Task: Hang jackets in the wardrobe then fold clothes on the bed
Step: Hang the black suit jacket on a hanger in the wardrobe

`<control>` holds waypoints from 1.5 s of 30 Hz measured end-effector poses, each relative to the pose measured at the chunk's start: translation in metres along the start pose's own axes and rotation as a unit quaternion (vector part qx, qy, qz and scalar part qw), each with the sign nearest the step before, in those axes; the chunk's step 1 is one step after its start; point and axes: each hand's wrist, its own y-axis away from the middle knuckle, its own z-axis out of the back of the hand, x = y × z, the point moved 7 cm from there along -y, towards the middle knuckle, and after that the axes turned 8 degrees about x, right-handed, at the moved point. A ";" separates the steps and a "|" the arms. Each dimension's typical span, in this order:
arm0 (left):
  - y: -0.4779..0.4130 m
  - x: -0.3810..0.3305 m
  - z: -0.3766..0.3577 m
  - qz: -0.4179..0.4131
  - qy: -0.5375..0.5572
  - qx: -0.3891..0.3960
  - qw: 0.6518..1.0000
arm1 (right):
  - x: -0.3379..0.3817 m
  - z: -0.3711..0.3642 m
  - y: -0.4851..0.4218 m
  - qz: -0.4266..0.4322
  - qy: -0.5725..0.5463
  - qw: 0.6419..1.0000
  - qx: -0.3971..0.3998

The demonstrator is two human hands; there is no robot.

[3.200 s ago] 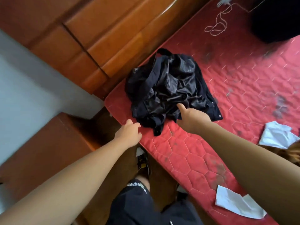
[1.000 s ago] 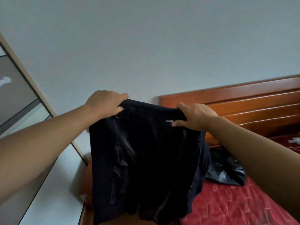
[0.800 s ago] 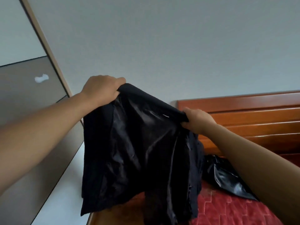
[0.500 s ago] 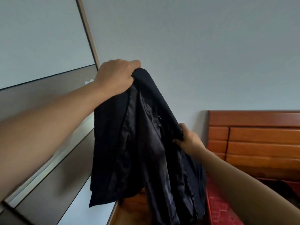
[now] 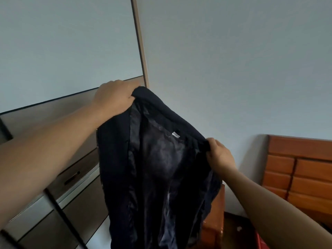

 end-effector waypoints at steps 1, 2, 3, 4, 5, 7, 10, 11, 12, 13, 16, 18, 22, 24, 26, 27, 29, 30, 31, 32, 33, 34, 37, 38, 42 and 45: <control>0.006 0.014 -0.003 0.012 -0.027 0.016 0.999 | 0.001 0.010 -0.012 -0.002 -0.013 1.000 -0.012; 0.012 0.027 -0.007 0.023 -0.050 0.032 0.998 | 0.003 0.022 -0.024 -0.004 -0.026 0.999 -0.027; 0.018 0.039 -0.010 0.031 -0.065 0.044 0.996 | 0.007 0.036 -0.037 -0.006 -0.042 0.998 -0.047; 0.025 0.049 -0.013 0.035 -0.077 0.056 0.995 | 0.013 0.050 -0.048 -0.005 -0.061 0.996 -0.069; 0.031 0.057 -0.016 0.038 -0.088 0.069 0.993 | 0.020 0.064 -0.058 0.000 -0.082 0.993 -0.086; 0.041 0.067 -0.020 0.039 -0.112 0.092 0.989 | 0.038 0.088 -0.072 0.037 -0.102 0.989 -0.099; 0.051 0.074 -0.023 0.038 -0.164 0.103 0.980 | 0.061 0.116 -0.081 0.120 -0.036 0.990 -0.067; 0.055 0.076 -0.024 0.043 -0.180 0.109 0.977 | 0.067 0.121 -0.083 0.135 0.017 0.989 -0.049; 0.058 0.078 -0.024 0.052 -0.188 0.116 0.974 | 0.071 0.125 -0.084 0.144 0.088 0.985 -0.030; 0.062 0.079 -0.024 0.062 -0.192 0.122 0.972 | 0.076 0.126 -0.086 0.156 0.167 0.974 -0.012; 0.073 0.083 -0.017 0.100 -0.193 0.125 0.968 | 0.092 0.125 -0.083 0.224 0.340 0.913 0.008; 0.080 0.087 -0.006 0.131 -0.200 0.117 0.964 | 0.100 0.122 -0.077 0.320 0.390 0.863 0.008; 0.096 0.091 0.010 0.152 -0.223 0.119 0.956 | 0.103 0.129 -0.075 0.372 0.478 0.795 0.017; 0.100 0.089 0.014 0.160 -0.233 0.123 0.951 | 0.107 0.133 -0.083 0.285 0.451 0.846 0.010; 0.103 0.089 0.023 0.200 -0.219 0.114 0.948 | 0.109 0.138 -0.091 0.180 0.374 0.910 0.018; 0.105 0.089 0.029 0.224 -0.199 0.104 0.948 | 0.111 0.140 -0.094 0.141 0.337 0.930 0.032; 0.110 0.091 0.037 0.270 -0.136 0.082 0.950 | 0.117 0.141 -0.097 0.089 0.280 0.954 0.056; 0.113 0.092 0.040 0.294 -0.093 0.077 0.948 | 0.121 0.142 -0.097 0.074 0.258 0.961 0.061; 0.117 0.093 0.040 0.319 -0.049 0.077 0.943 | 0.126 0.142 -0.096 0.068 0.242 0.966 0.062; 0.123 0.096 0.039 0.345 -0.010 0.084 0.935 | 0.131 0.141 -0.095 0.066 0.231 0.969 0.063; 0.130 0.098 0.037 0.368 0.022 0.089 0.925 | 0.136 0.138 -0.095 0.065 0.220 0.971 0.065; 0.137 0.098 0.036 0.386 0.046 0.090 0.917 | 0.141 0.135 -0.094 0.065 0.203 0.974 0.071; 0.158 0.097 0.038 0.424 0.094 0.071 0.898 | 0.163 0.124 -0.091 0.084 0.142 0.982 0.092; 0.166 0.097 0.039 0.439 0.111 0.059 0.890 | 0.171 0.121 -0.089 0.090 0.120 0.984 0.098; 0.204 0.107 0.054 0.494 0.176 0.005 0.852 | 0.214 0.109 -0.083 0.124 0.040 0.986 0.107; 0.234 0.113 0.069 0.535 0.210 -0.023 0.818 | 0.260 0.095 -0.072 0.169 -0.008 0.977 0.132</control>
